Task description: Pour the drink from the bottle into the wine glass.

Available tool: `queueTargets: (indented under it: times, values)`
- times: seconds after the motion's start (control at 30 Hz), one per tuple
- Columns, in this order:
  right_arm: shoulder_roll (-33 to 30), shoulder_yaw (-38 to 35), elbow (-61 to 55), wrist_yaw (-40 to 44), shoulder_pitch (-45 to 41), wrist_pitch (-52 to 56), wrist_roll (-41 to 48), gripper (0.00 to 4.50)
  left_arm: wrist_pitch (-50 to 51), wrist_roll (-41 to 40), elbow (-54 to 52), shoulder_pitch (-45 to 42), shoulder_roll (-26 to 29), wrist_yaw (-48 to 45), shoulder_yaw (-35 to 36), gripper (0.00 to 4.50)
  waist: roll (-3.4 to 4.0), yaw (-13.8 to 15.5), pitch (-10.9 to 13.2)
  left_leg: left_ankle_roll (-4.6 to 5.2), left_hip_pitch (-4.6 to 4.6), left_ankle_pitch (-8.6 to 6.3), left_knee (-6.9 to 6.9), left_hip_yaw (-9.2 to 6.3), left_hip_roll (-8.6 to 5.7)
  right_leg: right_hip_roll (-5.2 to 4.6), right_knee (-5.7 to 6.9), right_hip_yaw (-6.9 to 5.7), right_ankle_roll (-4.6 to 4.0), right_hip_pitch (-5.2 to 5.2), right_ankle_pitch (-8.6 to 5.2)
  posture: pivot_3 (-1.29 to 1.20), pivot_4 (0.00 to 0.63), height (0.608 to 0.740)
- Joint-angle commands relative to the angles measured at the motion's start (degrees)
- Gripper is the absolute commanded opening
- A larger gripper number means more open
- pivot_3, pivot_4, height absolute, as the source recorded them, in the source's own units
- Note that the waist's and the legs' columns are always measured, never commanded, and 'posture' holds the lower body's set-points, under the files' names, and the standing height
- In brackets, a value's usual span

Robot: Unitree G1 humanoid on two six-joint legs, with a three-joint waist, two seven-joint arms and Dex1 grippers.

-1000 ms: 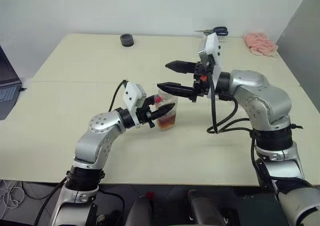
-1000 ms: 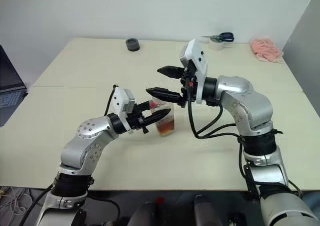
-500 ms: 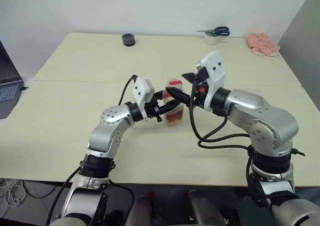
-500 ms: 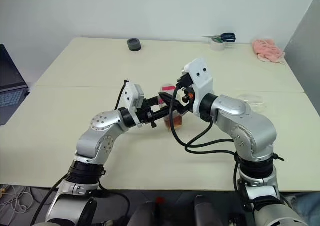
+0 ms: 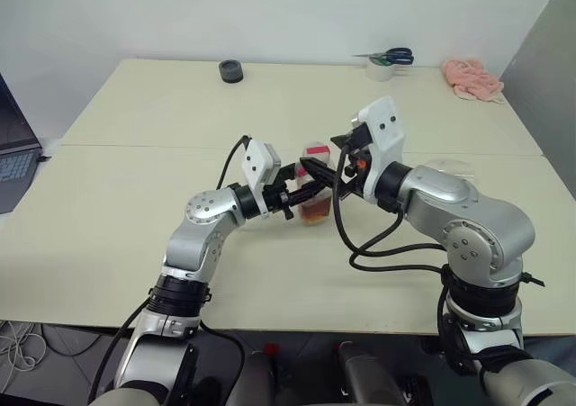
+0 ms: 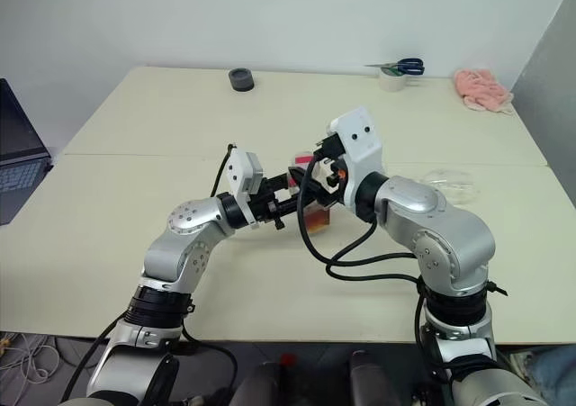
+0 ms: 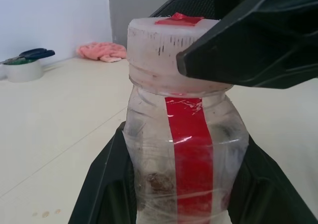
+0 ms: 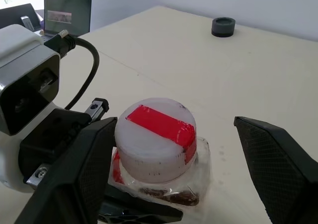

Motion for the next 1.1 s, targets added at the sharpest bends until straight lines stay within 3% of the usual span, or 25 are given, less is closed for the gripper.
queueTargets:
  times: [0.03, 0.1, 0.23, 0.33, 0.43, 0.57, 0.63, 0.8, 1.1]
  values:
    - [0.80, 0.21, -0.18, -0.53, -1.27, -1.56, -0.05, 3.81, -1.33, -0.07, -2.17, -1.07, 0.04, -0.09, 0.39, 1.77, 0.00, 0.00, 0.00, 0.00, 0.00, 0.00, 0.00, 0.00, 0.00, 0.00, 0.00, 0.00, 0.00, 0.00, 0.00, 0.00, 0.150, 0.740]
    - [1.08, 0.21, 0.33, -0.74, -1.56, -2.16, -0.35, 3.39, -1.28, -0.02, -2.20, -1.06, 0.05, -0.03, 0.47, 1.77, 0.00, 0.00, 0.00, 0.00, 0.00, 0.00, 0.00, 0.00, 0.00, 0.00, 0.00, 0.00, 0.00, 0.00, 0.00, 0.00, 0.150, 0.740]
    - [1.63, 0.32, 1.38, -1.17, -2.03, -3.63, -1.07, 1.93, -1.12, 0.12, -2.50, -0.80, 0.01, 0.15, 0.62, 1.77, 0.00, -0.02, 0.00, 0.00, 0.00, 0.00, 0.00, -0.01, 0.01, 0.00, 0.00, -0.01, 0.00, 0.00, 0.00, 0.00, 0.150, 0.740]
    - [0.31, 0.67, 5.30, 1.89, -4.01, -7.42, -1.46, 1.90, -0.79, 0.01, -2.86, -0.73, -0.03, 0.42, 0.60, 1.77, 0.00, -0.07, 0.00, 0.00, 0.00, 0.00, 0.00, 0.01, 0.00, 0.00, 0.00, 0.01, 0.00, 0.00, 0.00, 0.00, 0.150, 0.740]
    - [-1.97, -0.96, 15.54, 12.12, -7.92, -14.65, 1.29, 1.90, -0.18, -0.38, -3.30, -0.76, -0.04, 0.02, 0.35, 1.77, 0.00, -0.14, 0.00, 0.01, 0.02, 0.00, 0.02, 0.02, 0.01, 0.01, 0.00, 0.00, 0.00, 0.01, 0.00, 0.00, 0.150, 0.740]
    - [-14.71, 6.20, 23.09, 49.68, -8.98, -25.43, 6.81, 1.90, 1.80, -1.49, -4.75, -0.47, 0.94, -1.79, 0.05, 1.77, -0.03, 0.36, 0.06, 0.02, 0.01, 0.00, 0.04, 0.00, -0.04, -0.01, -0.10, -0.06, 0.04, 0.09, -0.02, 0.00, 0.150, 0.740]
    - [-17.00, 8.55, 30.27, 58.01, -11.18, -31.65, 4.05, 1.90, 4.10, -2.75, -6.62, 0.04, 1.89, -2.94, -0.09, 1.76, -0.02, 0.21, 0.07, 0.02, -0.03, -0.01, 0.03, 0.02, -0.07, -0.06, -0.27, -0.07, 0.28, 0.14, -0.15, 0.00, 0.150, 0.740]
    - [-16.24, 9.33, 41.23, 65.90, -15.24, -39.79, 1.21, 1.90, 8.69, -5.75, -12.36, 2.18, 4.62, -5.00, -0.22, 1.76, -0.01, -1.14, 0.11, 0.05, 0.09, -0.04, -0.06, 0.03, 0.00, -0.03, -0.02, -0.01, 0.08, 0.08, -0.06, 0.00, 0.150, 0.740]
    - [-16.17, 7.35, 40.60, 66.66, -14.97, -40.76, 1.14, 1.90, 9.11, -5.74, -13.62, 2.88, 6.68, -5.29, -0.34, 1.76, 0.00, -1.08, 0.13, 0.03, 0.06, -0.03, 0.09, -0.04, -0.08, -0.14, 0.04, -0.07, 0.06, 0.11, -0.07, 0.00, 0.150, 0.740]
